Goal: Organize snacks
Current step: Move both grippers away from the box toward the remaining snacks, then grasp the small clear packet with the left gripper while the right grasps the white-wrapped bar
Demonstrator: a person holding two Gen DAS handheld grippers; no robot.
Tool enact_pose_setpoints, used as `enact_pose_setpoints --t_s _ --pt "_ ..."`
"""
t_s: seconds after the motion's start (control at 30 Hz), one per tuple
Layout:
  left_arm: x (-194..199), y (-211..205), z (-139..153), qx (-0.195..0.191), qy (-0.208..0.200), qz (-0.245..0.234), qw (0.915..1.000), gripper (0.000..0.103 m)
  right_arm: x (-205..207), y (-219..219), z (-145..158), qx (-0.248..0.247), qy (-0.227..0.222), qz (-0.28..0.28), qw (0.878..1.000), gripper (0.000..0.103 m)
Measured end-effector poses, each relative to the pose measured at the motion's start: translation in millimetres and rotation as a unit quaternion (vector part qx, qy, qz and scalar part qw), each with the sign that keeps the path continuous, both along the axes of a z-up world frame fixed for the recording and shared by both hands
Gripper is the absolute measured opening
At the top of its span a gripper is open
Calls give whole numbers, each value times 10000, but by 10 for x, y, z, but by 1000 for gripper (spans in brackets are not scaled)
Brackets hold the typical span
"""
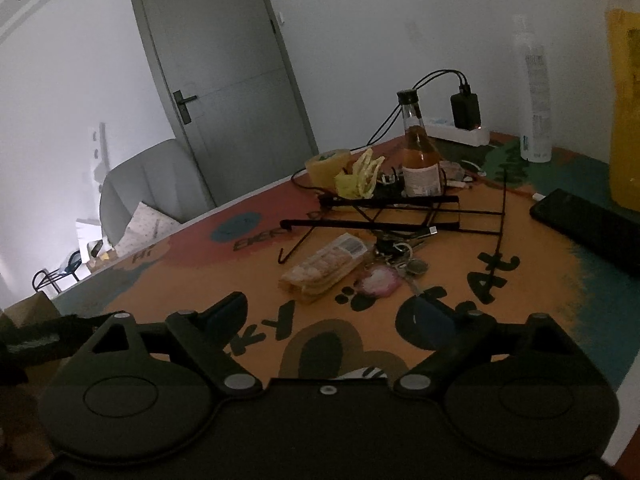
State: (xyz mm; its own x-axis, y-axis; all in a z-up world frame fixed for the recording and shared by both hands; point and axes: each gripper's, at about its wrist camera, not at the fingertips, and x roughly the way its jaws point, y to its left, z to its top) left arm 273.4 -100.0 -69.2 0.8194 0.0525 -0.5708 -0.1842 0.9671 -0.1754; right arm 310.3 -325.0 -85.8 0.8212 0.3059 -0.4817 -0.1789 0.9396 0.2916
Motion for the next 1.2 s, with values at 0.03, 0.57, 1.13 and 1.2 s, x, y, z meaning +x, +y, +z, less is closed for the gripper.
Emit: enact_pose_setpoints --t_s 0.03,0.57,1.13,1.2 --pt "39 -31 -23 84 25 66 9999 103 34 -7 0 -51 -8 88 9999 92" --pt "451 -98 -466 205 499 510 9972 101 435 43 -260 -207 275 258 9991 90" --pt "242 9 -560 655 333 289 9969 54 581 375 -457 -24 429 112 9990 90" --pt "241 59 -545 659 355 292 9968 31 614 390 -453 -7 442 65 9990 90"
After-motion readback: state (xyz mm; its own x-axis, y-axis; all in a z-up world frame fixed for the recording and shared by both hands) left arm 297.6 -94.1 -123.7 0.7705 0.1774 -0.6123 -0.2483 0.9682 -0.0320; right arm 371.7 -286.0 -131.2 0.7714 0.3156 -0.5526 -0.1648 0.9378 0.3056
